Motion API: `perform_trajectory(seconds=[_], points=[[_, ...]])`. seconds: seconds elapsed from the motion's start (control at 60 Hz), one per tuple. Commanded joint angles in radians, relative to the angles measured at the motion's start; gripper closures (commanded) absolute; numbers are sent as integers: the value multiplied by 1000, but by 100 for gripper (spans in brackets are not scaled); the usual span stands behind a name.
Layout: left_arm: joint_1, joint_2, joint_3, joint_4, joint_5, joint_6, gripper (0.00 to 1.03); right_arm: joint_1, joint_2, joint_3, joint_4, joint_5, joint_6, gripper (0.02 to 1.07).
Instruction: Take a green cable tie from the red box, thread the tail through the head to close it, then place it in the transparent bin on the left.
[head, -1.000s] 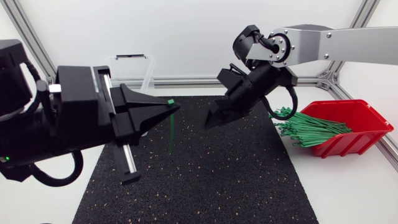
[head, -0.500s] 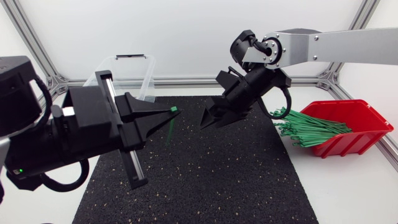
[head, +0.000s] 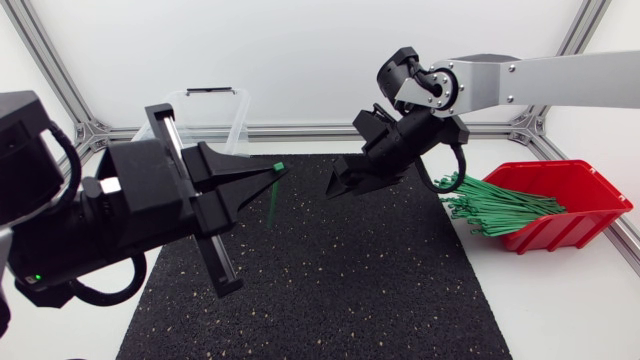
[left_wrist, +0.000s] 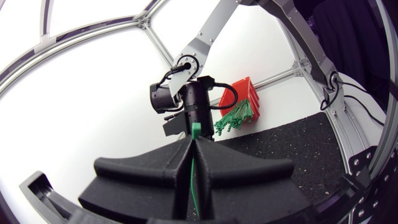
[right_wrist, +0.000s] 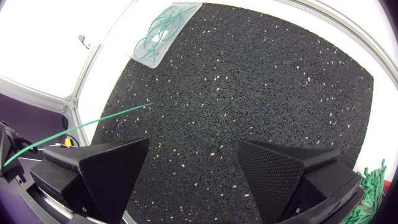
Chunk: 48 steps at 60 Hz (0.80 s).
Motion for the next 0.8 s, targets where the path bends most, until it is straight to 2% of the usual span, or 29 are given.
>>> perform_trajectory(seconds=[0.0, 0.033, 0.083, 0.117, 0.167, 0.2, 0.25, 0.417, 0.45, 0.5, 0.567, 0.617, 0.667, 0.7, 0.717, 0.733, 0.783], points=[[-9, 11, -24, 18, -15, 22, 100, 5, -3, -44, -1, -8, -44, 13], [-14, 12, -24, 18, -19, 23, 100, -1, -9, -50, 1, -13, -45, 17], [-20, 12, -24, 18, -27, 27, 100, -5, -6, -42, -48, -65, -76, 18], [-22, 14, -24, 18, -29, 28, 100, 1, -11, -45, -47, -57, -88, 15], [-23, 15, -24, 18, -29, 28, 100, -5, -20, -62, -7, -56, -73, 5], [-25, 15, -24, 18, -32, 28, 100, -13, -26, -73, 18, -57, -68, 5], [-28, 15, -25, 18, -39, 28, 100, -10, -20, -62, -17, -57, -71, 6], [-37, 6, -27, 7, -56, 28, 100, -16, 15, -42, -25, -43, -70, 6], [-38, 3, -27, 6, -58, 28, 100, -30, 32, -21, -62, -36, -68, 10], [-40, -3, -28, 1, -61, 28, 100, -45, 40, -2, -79, -13, -50, 25], [-49, -9, -34, 1, -75, 28, 100, -62, 19, -8, -60, 98, 22, 33], [-52, -17, -37, -1, -79, 28, 100, -67, -3, -21, -48, 105, 33, 34], [-55, -22, -41, -1, -84, 28, 100, -62, -17, -24, -51, 107, 39, 31], [-55, -23, -42, -1, -85, 28, 100, -59, -20, -24, -56, 108, 44, 24], [-57, -25, -42, -2, -88, 28, 100, -54, -21, -21, -62, 108, 47, 12], [-57, -26, -42, -2, -88, 28, 100, -47, -18, -16, -70, 110, 47, 6], [-58, -29, -42, -7, -92, 28, 100, -38, -3, -1, -103, 118, 41, 6]])
